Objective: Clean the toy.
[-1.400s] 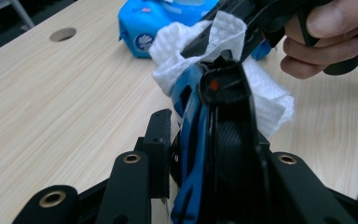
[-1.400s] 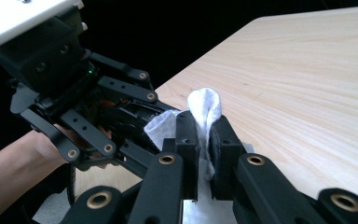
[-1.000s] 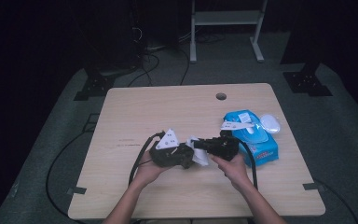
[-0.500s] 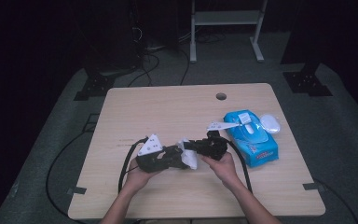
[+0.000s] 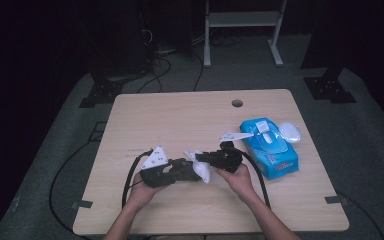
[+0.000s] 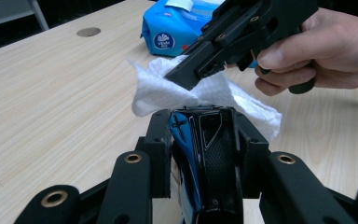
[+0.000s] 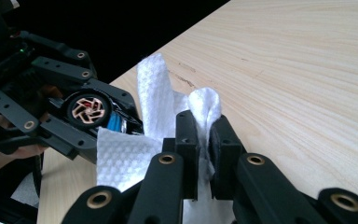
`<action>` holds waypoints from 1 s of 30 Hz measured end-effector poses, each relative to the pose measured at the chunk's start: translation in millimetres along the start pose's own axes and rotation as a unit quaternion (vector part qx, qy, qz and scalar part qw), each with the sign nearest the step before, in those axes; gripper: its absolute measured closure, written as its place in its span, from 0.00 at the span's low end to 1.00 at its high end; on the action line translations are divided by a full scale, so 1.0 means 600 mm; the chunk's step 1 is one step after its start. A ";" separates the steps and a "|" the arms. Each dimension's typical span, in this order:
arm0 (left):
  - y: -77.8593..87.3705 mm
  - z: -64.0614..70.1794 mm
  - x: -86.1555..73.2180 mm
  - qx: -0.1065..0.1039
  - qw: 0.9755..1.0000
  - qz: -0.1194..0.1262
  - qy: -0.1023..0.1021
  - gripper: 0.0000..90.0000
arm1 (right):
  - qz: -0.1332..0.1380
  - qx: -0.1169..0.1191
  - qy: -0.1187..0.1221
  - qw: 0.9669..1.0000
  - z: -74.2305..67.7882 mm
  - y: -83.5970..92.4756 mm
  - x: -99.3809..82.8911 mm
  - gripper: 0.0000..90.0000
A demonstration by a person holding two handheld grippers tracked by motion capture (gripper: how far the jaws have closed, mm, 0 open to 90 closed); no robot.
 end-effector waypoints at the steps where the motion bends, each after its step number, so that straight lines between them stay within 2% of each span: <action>1: 0.001 -0.001 -0.002 0.001 1.000 -0.002 -0.001 0.72 | 0.001 -0.001 0.001 1.000 0.000 -0.001 -0.001 0.93; 6: 0.010 -0.004 -0.011 0.000 1.000 -0.006 0.001 0.72 | -0.003 0.001 0.004 1.000 -0.003 -0.007 -0.003 0.93; 10: 0.011 -0.006 -0.026 0.005 1.000 -0.019 -0.003 0.72 | -0.005 -0.002 0.007 1.000 -0.004 -0.010 -0.004 0.93; 15: 0.006 -0.011 -0.041 0.003 1.000 -0.027 0.002 0.73 | -0.007 -0.006 0.010 1.000 -0.003 -0.013 -0.005 0.93; 21: -0.004 -0.014 -0.055 0.005 0.999 -0.043 -0.002 0.73 | -0.012 -0.013 0.014 1.000 0.001 -0.012 -0.009 0.93; 30: -0.015 -0.018 -0.078 0.008 0.997 -0.072 -0.007 0.73 | -0.030 -0.028 0.040 0.998 -0.002 -0.013 -0.015 0.93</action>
Point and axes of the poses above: each handheld gripper's, and its own axes: y roughly backward along the jaws, x roughly out of its top, z roughly to its right, the point moved 9 cm from there along -y, roughly forward along the jaws, and after that the axes turned 7 degrees about y, right-handed, at the moved point
